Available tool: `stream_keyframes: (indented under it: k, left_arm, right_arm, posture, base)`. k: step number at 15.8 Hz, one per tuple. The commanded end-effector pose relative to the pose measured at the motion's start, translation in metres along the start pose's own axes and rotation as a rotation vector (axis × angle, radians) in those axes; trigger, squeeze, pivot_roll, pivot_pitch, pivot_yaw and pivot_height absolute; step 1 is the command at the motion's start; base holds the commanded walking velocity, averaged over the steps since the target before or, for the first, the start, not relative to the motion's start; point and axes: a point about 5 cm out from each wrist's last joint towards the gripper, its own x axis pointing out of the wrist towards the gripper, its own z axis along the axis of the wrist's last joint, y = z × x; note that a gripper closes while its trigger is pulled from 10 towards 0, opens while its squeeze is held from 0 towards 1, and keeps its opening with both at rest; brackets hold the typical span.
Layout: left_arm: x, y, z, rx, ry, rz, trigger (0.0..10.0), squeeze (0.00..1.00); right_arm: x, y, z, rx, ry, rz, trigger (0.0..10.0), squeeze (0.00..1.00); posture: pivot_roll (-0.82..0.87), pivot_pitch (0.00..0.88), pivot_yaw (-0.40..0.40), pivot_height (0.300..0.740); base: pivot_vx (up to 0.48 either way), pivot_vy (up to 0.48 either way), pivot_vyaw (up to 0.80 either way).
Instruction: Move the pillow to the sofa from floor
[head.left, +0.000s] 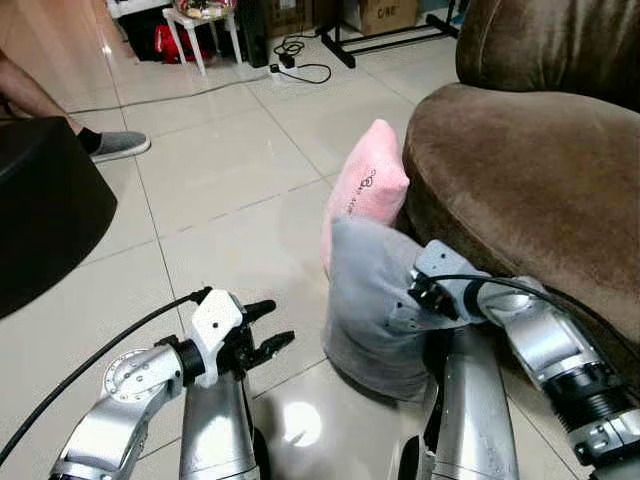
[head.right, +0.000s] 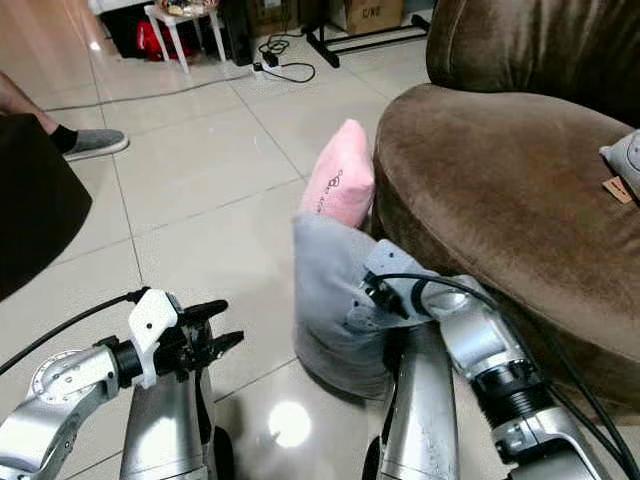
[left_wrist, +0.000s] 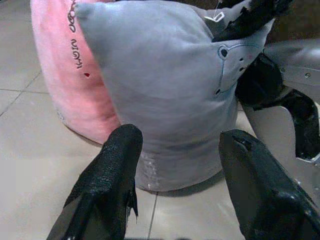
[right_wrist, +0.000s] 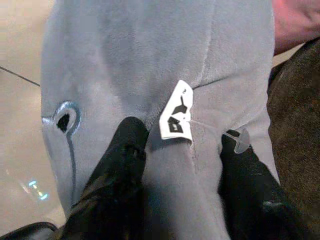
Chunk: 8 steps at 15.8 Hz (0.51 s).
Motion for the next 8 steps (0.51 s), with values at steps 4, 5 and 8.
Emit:
stream_keyframes:
  k: [4,5,8]
  left_arm:
    - [-0.0016,-0.0012,-0.0008,0.008,0.023,-0.018,10.0,0.00]
    - [-0.0015,-0.0012,-0.0008,0.008,0.024,-0.019,10.0,0.00]
    - [-0.0016,-0.0014,-0.0015,0.007,0.028,-0.017,10.0,0.00]
  right_arm:
    - [0.0062,0.0180,-0.0088,0.001,0.047,0.067,0.0,0.00]
    - [0.0060,0.0185,-0.0085,0.001,0.048,0.066,0.0,0.00]
    - [0.0076,0.0220,-0.0072,0.000,0.047,0.064,0.0,0.00]
  posture:
    - [-0.06,0.014,0.066,0.370]
    - [-0.06,0.013,0.065,0.370]
    - [-0.06,0.011,0.064,0.370]
  base:
    - [0.000,0.000,0.00]
    - [0.000,0.000,0.00]
    - [0.000,0.000,0.00]
